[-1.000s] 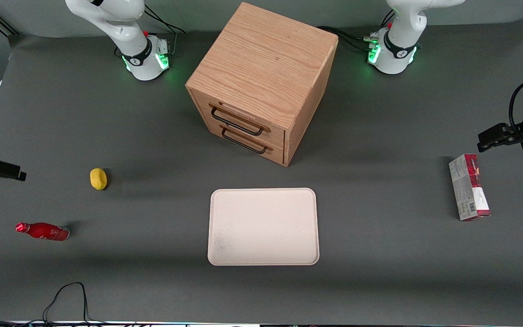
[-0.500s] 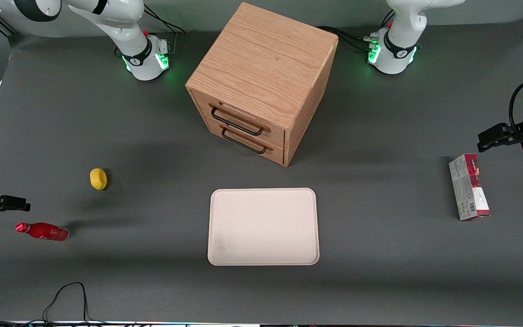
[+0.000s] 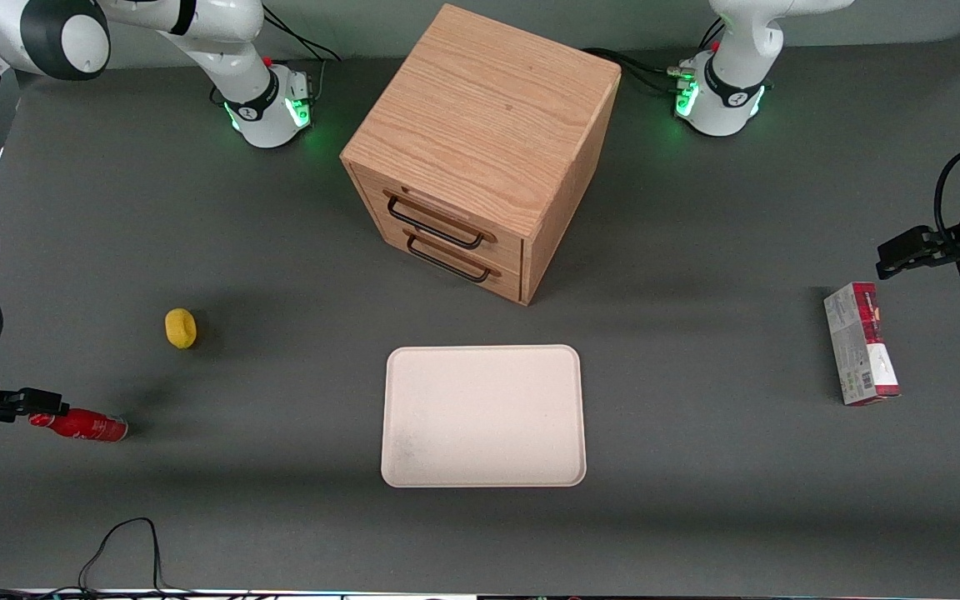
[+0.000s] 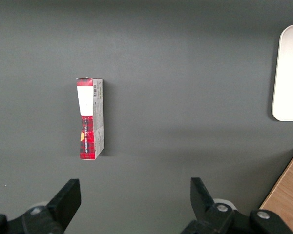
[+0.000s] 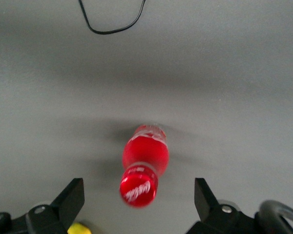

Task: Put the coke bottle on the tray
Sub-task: 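Close the right gripper around the red bottle's body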

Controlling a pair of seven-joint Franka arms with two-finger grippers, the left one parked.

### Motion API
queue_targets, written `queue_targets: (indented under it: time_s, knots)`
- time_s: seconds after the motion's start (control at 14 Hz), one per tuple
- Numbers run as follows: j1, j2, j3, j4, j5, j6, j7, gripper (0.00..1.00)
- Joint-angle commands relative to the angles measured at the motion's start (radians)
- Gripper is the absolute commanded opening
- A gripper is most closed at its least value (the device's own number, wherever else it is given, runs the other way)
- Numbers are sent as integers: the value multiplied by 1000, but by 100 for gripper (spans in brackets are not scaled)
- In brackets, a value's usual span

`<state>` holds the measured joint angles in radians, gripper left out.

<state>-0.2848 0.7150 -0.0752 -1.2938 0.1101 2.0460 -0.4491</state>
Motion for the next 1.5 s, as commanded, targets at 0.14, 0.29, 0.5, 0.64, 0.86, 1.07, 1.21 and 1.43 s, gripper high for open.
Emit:
queue_targets:
  time_s: [0.14, 0.29, 0.5, 0.64, 0.86, 1.07, 1.21, 1.43]
  knots:
    - [-1, 26, 5, 21, 16, 23, -26, 100]
    - [-1, 27, 5, 21, 16, 23, -23, 77]
    - [-1, 34, 5, 22, 17, 23, -11, 3]
    - [1, 34, 6, 22, 17, 23, -19, 0]
    - [12, 26, 9, 31, 10, 17, -5, 0]
    - [64, -21, 8, 42, -44, -15, 80, 0]
    - [113, -69, 8, 83, -108, -119, 206, 0]
    - [191, -126, 3, 235, -118, -350, 331, 0]
